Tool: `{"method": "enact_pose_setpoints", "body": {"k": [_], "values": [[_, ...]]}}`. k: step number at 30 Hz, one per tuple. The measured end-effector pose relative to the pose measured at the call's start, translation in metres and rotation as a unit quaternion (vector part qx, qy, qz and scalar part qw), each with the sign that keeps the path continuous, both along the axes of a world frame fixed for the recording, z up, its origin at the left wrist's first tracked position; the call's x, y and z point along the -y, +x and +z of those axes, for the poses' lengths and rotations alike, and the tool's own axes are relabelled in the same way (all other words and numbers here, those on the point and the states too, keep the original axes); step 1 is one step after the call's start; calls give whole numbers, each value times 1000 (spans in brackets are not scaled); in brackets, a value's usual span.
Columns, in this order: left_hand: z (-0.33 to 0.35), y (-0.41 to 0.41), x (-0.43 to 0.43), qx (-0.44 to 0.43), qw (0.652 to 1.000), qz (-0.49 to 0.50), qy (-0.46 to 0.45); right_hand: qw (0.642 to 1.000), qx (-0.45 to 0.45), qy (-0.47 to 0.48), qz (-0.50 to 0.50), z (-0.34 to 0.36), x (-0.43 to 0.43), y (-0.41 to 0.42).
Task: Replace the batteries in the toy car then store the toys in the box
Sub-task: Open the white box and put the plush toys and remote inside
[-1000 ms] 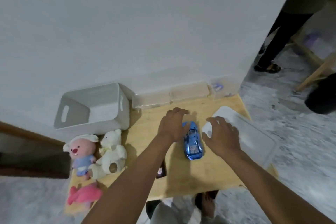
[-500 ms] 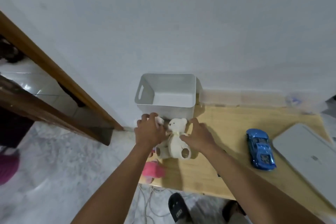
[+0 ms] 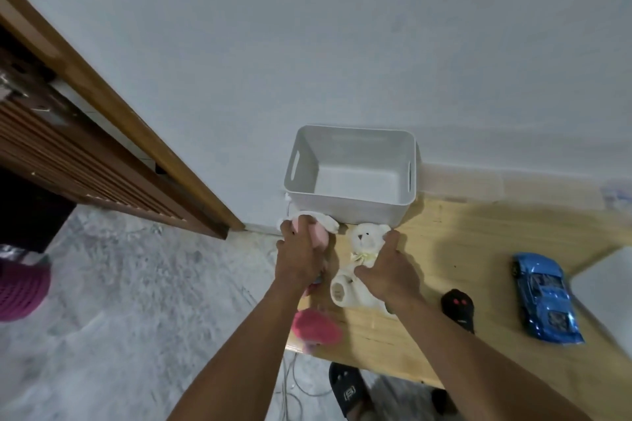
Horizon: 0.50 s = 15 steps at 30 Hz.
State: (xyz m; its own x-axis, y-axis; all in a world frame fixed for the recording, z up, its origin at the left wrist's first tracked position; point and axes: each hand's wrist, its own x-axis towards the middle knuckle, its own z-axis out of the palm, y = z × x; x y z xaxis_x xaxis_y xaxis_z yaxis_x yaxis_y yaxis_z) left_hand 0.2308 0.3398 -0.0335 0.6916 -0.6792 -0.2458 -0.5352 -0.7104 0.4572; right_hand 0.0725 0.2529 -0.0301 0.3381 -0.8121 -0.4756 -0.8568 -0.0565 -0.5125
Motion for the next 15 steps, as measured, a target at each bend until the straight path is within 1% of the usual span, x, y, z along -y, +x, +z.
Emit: {"method": "enact_pose_setpoints", "body": {"k": [3,6,8,10,12,15], "values": [[13,0,-11,68,997,7,-43,993,49,-92,51,20,-16,-14],[31,6,-20,125,983,25,-131,966,116,-197,124,46,-25,-18],[47,14,-19,154,970,27,-185,946,172,-244,127,69,-17,-7],[64,24,-13,172,963,18,-209,934,212,-271,100,98,0,13],[82,32,-6,183,958,5,-223,933,224,-273,65,125,26,34],[109,44,9,191,944,20,-270,948,188,-252,45,148,71,61]]}}
